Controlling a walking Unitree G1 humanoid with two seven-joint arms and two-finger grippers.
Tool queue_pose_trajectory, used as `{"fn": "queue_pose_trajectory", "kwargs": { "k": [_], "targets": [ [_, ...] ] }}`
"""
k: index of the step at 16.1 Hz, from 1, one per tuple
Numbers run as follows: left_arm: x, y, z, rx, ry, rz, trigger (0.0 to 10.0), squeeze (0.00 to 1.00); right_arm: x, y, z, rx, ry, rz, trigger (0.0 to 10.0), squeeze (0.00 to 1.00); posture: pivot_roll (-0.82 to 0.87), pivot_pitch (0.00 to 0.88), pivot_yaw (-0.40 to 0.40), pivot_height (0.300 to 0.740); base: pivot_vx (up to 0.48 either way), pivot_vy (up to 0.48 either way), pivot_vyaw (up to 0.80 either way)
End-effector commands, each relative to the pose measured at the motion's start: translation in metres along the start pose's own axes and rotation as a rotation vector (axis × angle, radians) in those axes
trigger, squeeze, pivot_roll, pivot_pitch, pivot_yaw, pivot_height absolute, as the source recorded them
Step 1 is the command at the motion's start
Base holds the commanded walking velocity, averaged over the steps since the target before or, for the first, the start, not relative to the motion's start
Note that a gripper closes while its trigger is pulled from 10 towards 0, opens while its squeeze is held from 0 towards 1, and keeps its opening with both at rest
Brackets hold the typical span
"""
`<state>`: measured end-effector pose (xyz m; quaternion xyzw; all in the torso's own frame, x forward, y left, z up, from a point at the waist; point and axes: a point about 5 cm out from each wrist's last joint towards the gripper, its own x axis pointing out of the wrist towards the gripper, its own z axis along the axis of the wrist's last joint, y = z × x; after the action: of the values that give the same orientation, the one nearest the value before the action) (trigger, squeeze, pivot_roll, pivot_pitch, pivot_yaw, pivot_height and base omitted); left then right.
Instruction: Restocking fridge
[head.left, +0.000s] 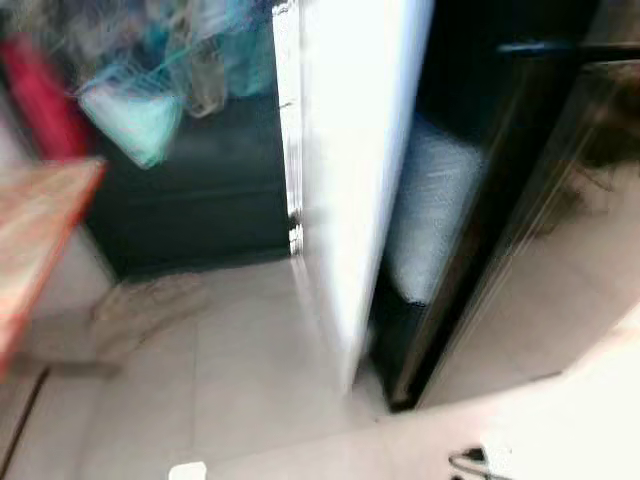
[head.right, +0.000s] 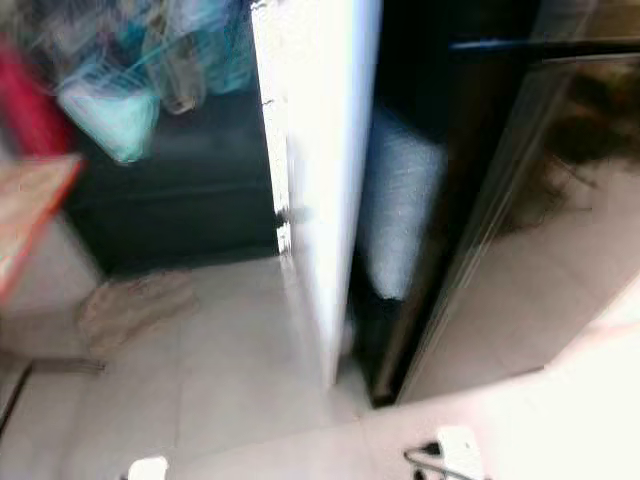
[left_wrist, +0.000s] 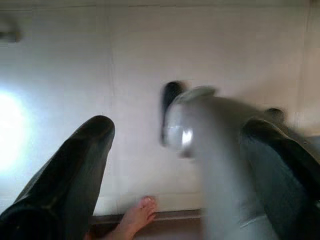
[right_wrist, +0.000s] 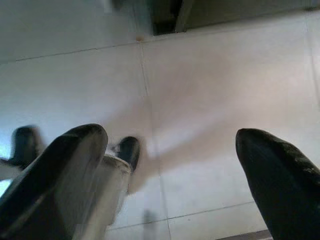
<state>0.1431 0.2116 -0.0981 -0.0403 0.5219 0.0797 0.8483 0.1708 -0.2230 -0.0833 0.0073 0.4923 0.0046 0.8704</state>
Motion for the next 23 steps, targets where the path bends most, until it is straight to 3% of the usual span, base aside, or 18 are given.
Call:
{"fn": "queue_pose_trajectory", "kwargs": {
  "k": [1,3,6,10,23],
  "targets": [
    [-0.002,0.006,-0.01,0.016,0.03,0.016,10.0,0.0,0.0,0.001,-0.004,0.006,0.002,0.006,10.0,0.0,0.05,0.027,-0.043,0.74,0.0,0.322,0.0],
    [-0.004,0.018,-0.017,-0.064,0.014,0.066,10.0,0.0,0.001,0.014,-0.014,-0.064,0.049,0.066,10.0,0.0,0.13,0.032,-0.086,0.74,0.0,0.0,0.0],
    [-0.005,0.02,-0.022,-0.094,0.03,0.083,10.0,0.0,0.0,0.017,-0.013,-0.132,0.012,0.092,10.0,0.0,0.13,0.007,-0.046,0.74,0.0,0.0,0.15],
    [-0.004,0.013,-0.02,-0.038,0.016,0.046,10.0,0.0,-0.001,0.008,-0.011,-0.099,-0.006,0.067,10.0,0.0,0.08,0.008,-0.022,0.74,0.0,0.0,0.4],
    [-0.008,0.016,-0.033,-0.038,0.001,0.034,10.0,0.0,-0.005,0.005,-0.027,-0.15,0.029,0.088,10.0,0.0,0.09,0.0,-0.014,0.74,0.0,0.0,0.8]
  ]
}}
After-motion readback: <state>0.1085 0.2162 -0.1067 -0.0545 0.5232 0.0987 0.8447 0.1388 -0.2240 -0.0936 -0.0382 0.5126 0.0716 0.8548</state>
